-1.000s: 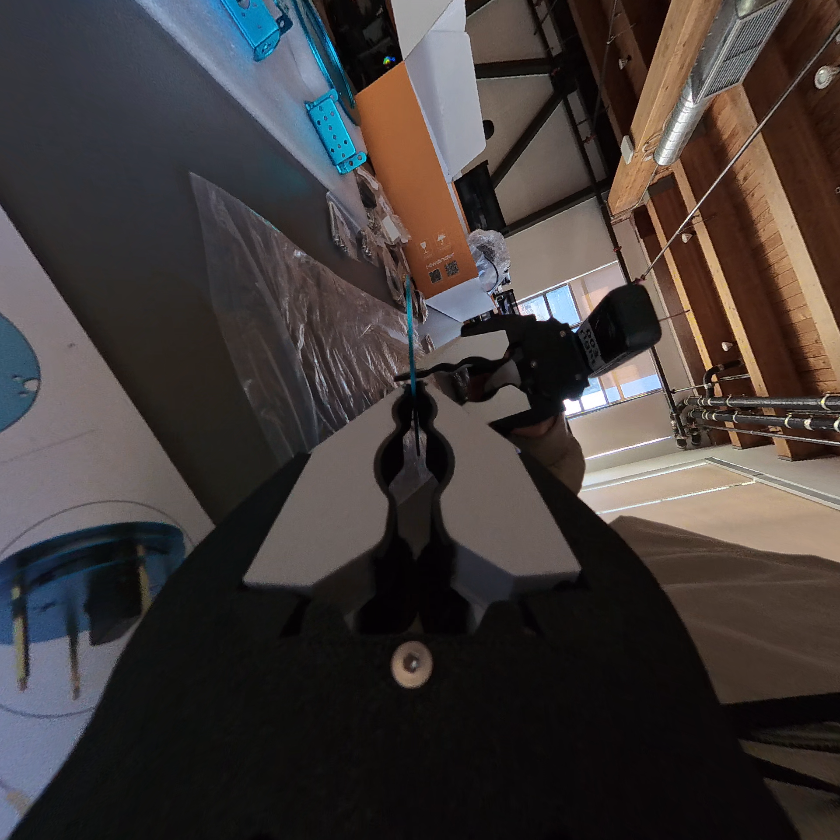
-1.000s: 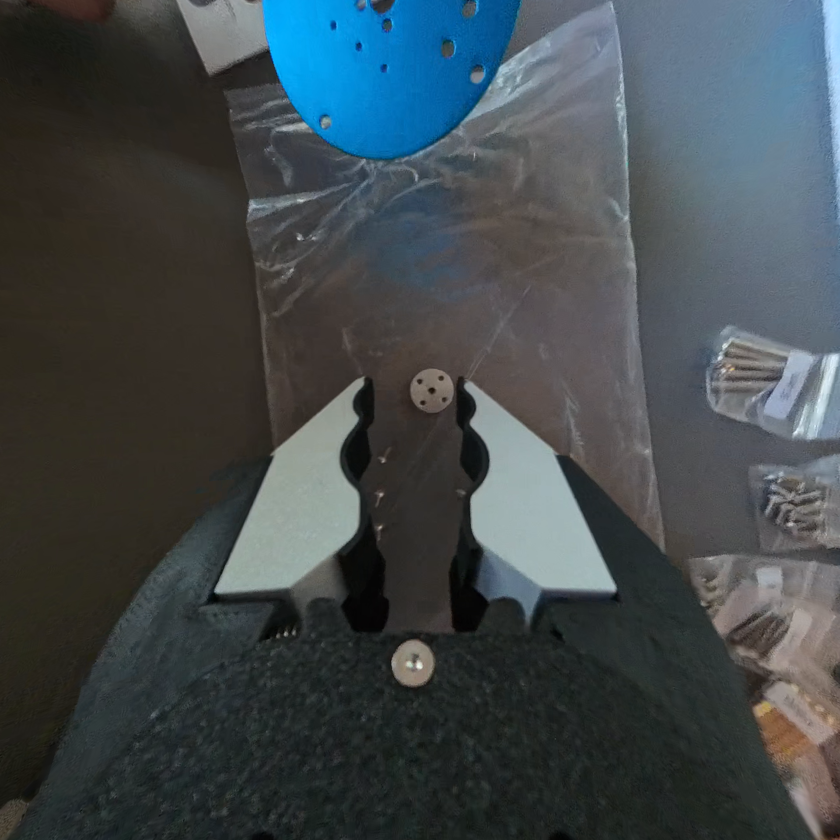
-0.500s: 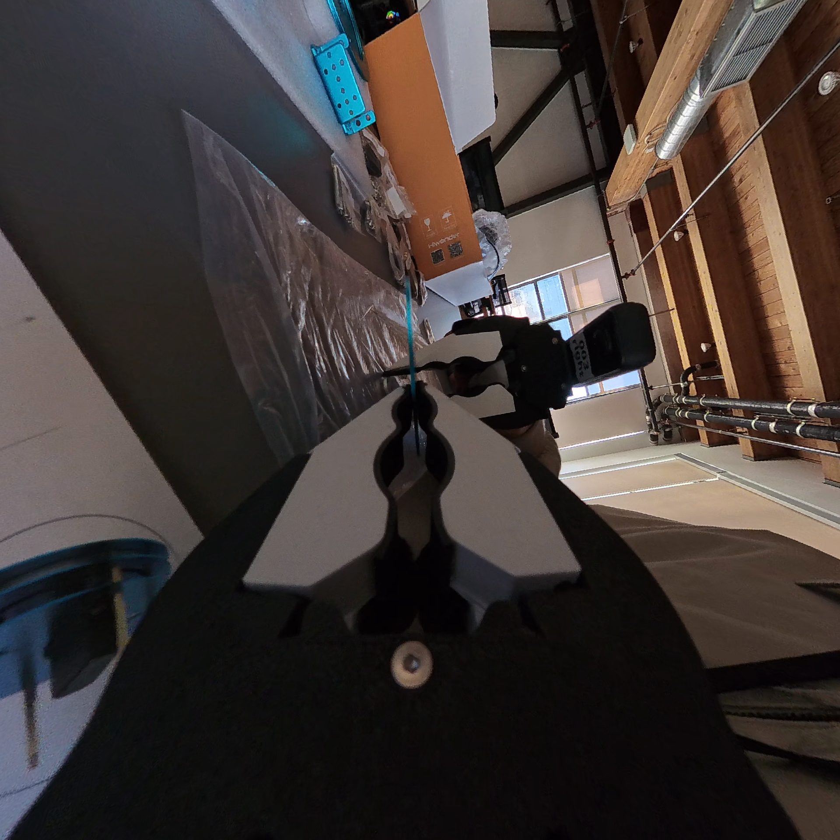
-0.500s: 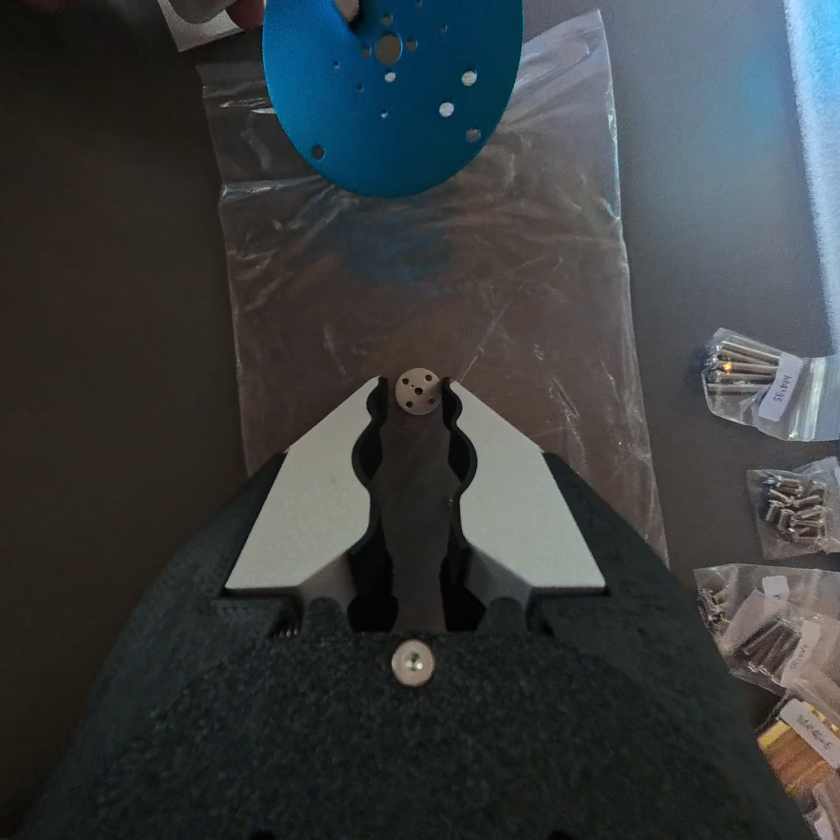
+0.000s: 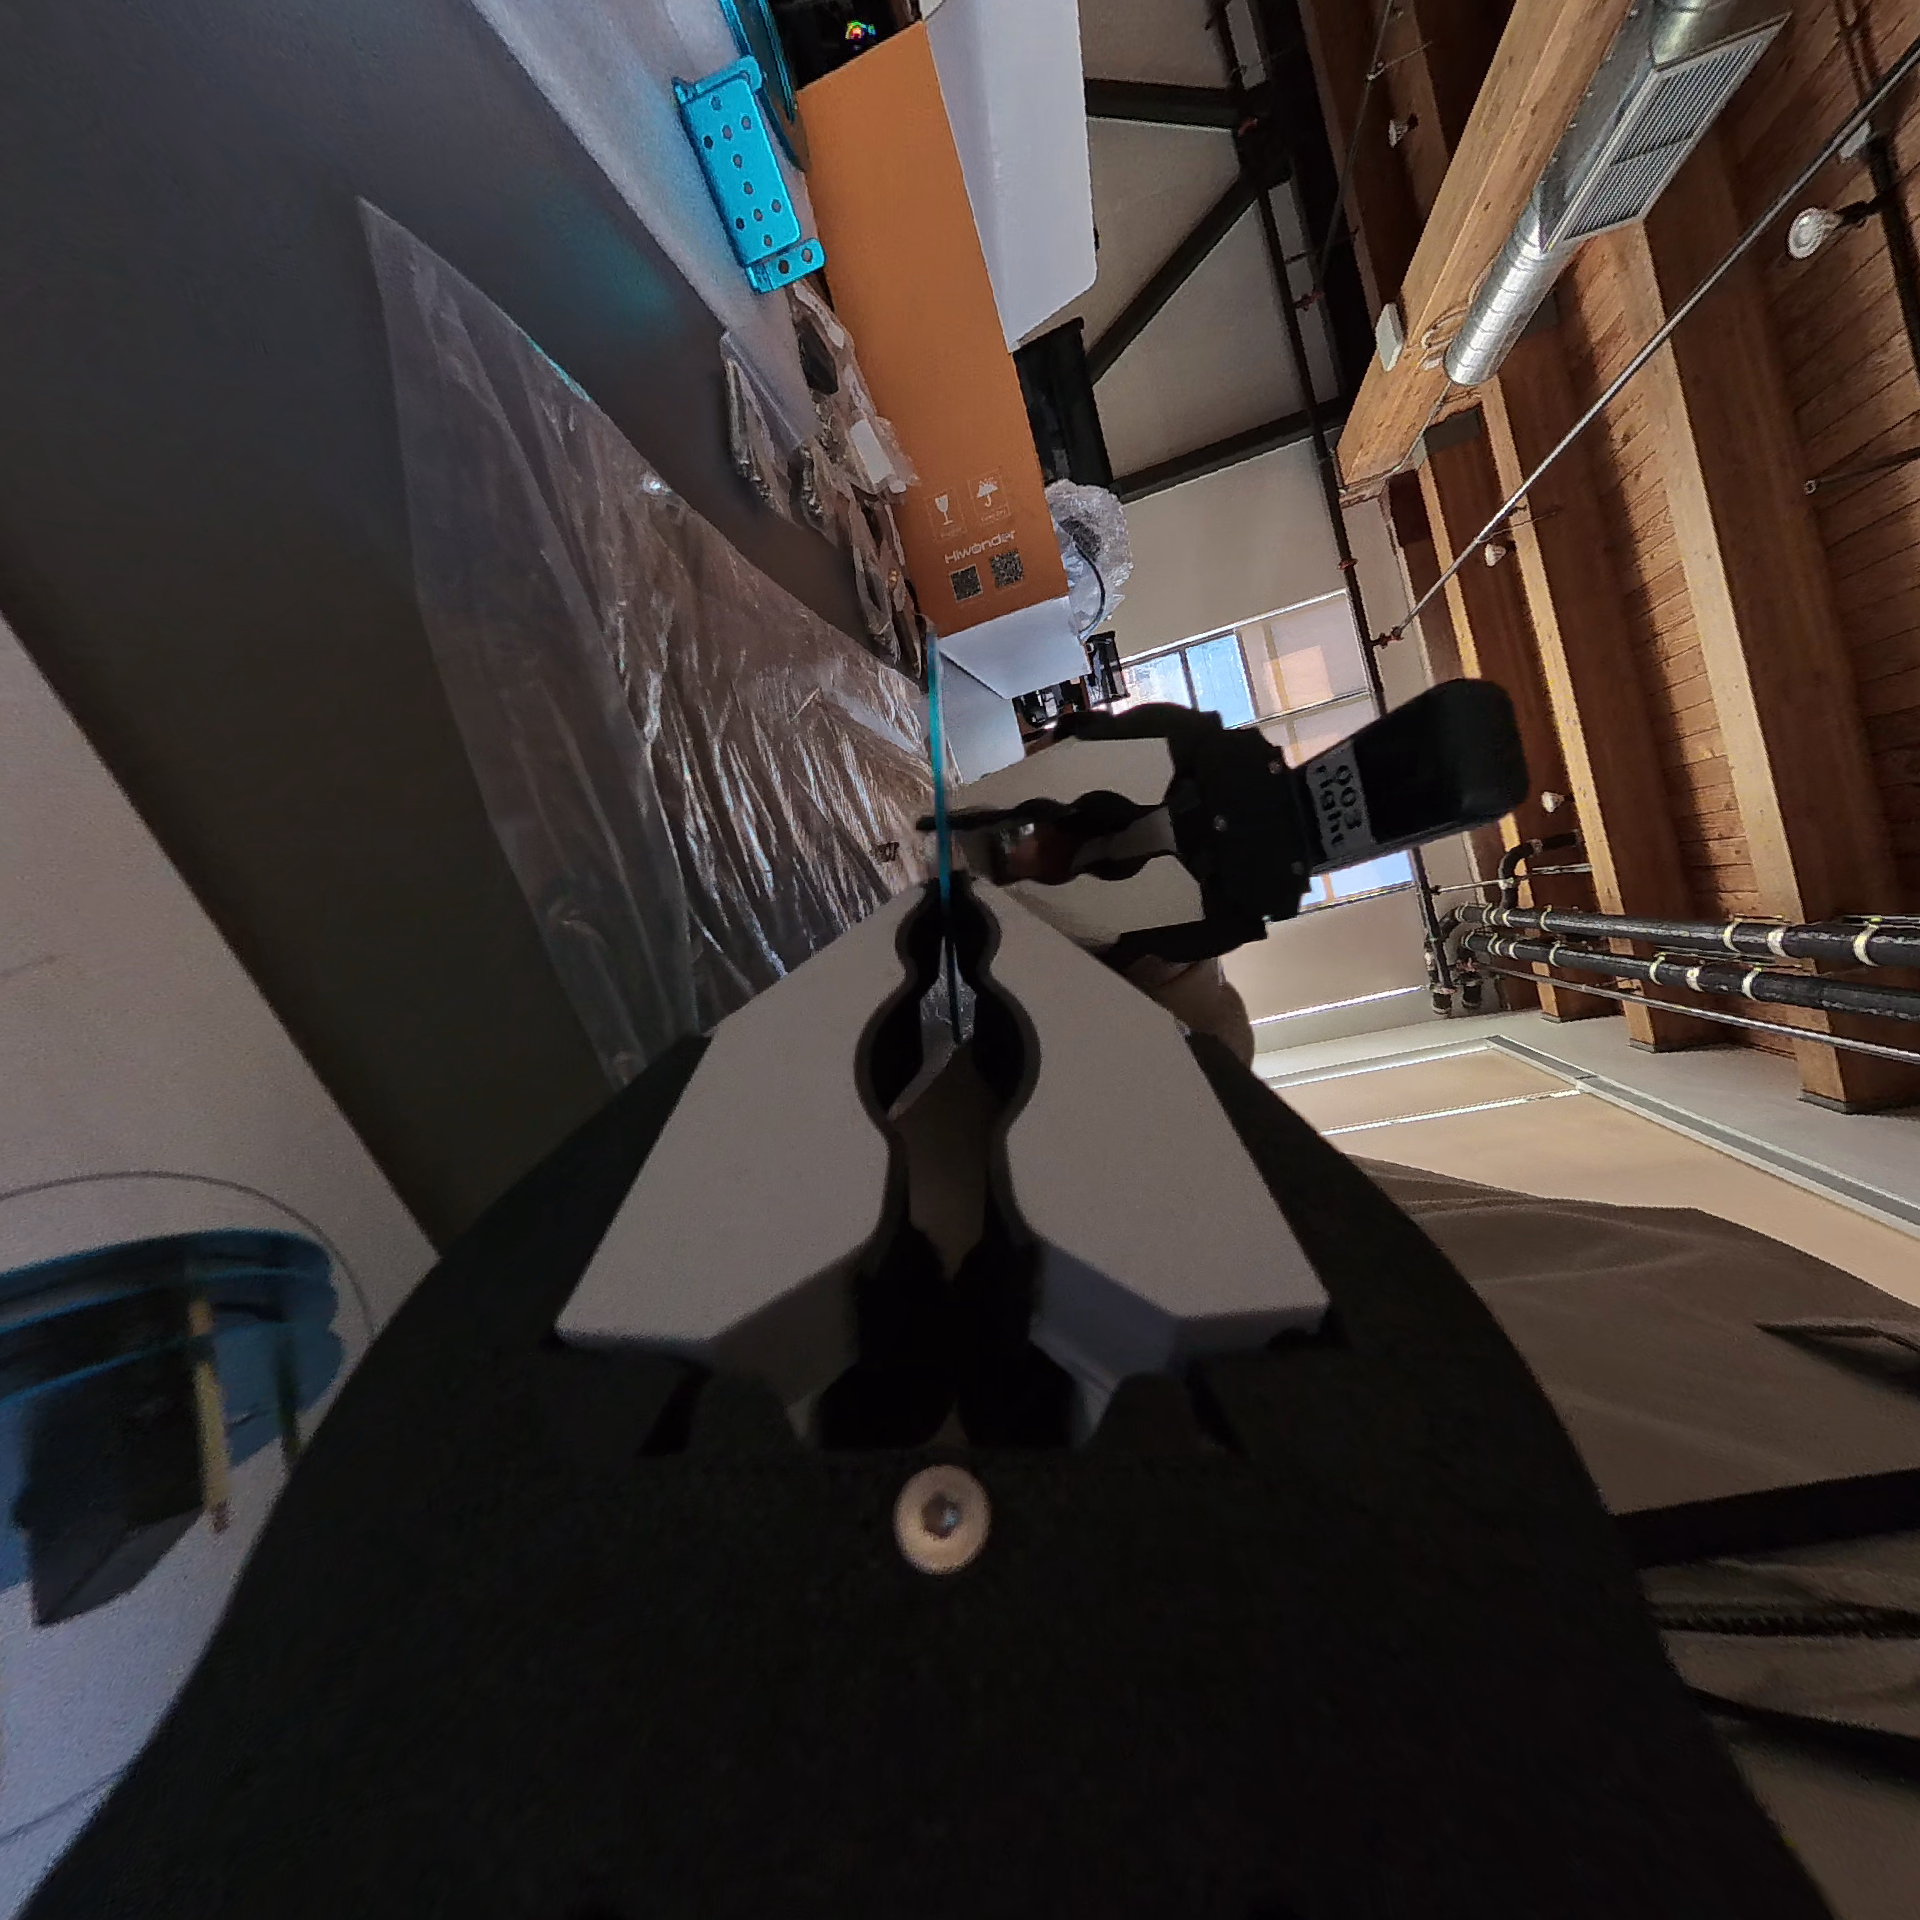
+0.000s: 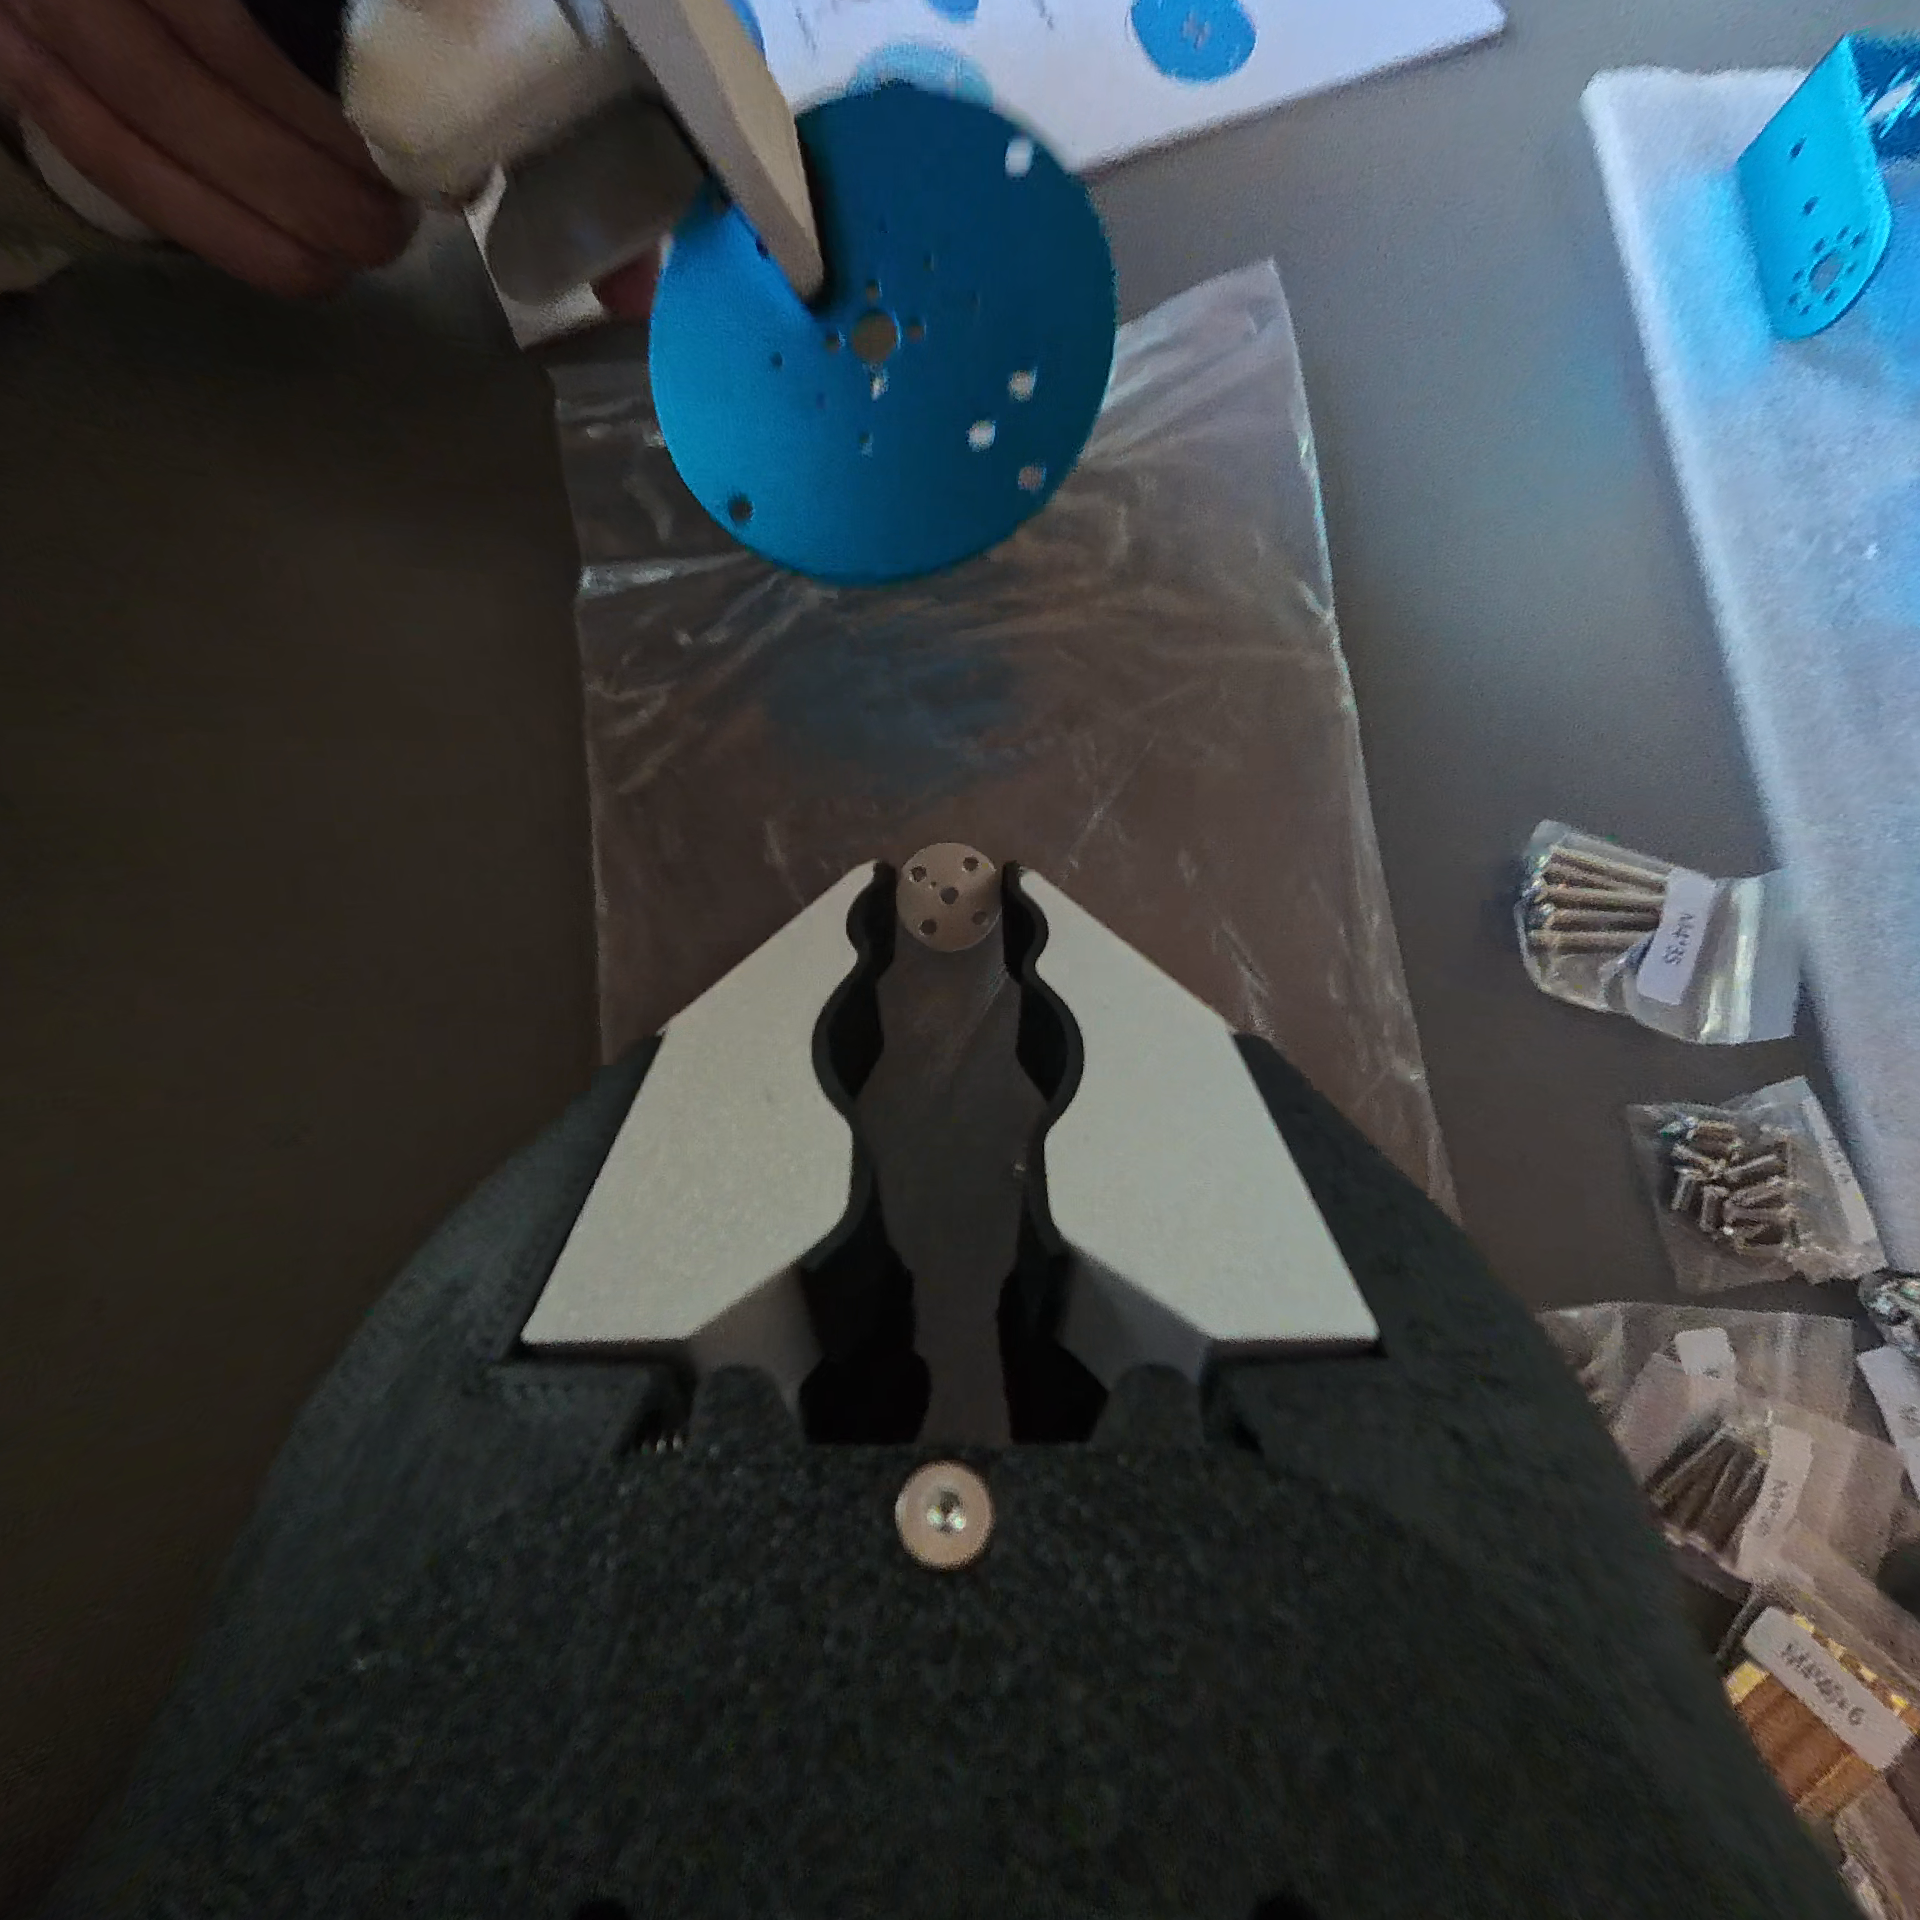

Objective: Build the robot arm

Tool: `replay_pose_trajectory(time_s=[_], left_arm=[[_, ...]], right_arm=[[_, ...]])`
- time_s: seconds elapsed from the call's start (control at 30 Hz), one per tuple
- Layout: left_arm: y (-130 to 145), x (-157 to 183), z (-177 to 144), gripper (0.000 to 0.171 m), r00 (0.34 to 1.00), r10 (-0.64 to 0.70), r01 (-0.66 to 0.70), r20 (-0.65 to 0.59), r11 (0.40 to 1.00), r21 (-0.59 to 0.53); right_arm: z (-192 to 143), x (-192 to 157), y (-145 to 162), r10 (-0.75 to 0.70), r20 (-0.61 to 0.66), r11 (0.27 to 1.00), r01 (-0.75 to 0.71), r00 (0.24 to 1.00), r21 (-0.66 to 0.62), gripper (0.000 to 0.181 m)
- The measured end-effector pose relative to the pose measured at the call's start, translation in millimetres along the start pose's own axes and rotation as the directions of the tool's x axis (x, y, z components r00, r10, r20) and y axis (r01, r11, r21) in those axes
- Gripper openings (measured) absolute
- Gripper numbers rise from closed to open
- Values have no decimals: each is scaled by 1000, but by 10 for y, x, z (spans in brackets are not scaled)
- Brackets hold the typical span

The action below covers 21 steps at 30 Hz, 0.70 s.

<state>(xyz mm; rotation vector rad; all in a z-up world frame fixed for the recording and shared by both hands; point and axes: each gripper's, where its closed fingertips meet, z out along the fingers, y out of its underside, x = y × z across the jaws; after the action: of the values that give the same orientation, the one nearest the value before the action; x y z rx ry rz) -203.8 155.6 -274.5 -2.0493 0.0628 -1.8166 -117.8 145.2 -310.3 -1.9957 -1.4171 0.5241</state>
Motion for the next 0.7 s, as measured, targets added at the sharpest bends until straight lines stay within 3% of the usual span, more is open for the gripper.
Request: replay_pose_trajectory(time_s=[0.4,0.7], left_arm=[[33,58,12,1,1000,-6,6,-29,1000,-8],[54,91,27,1,998,-15,14,-54,1000,-21]], right_arm=[[-152,-125,-410,-12,85,992,2,996,128,19],[-135,-162,-386,-24,74,994,15,997,109,19]])
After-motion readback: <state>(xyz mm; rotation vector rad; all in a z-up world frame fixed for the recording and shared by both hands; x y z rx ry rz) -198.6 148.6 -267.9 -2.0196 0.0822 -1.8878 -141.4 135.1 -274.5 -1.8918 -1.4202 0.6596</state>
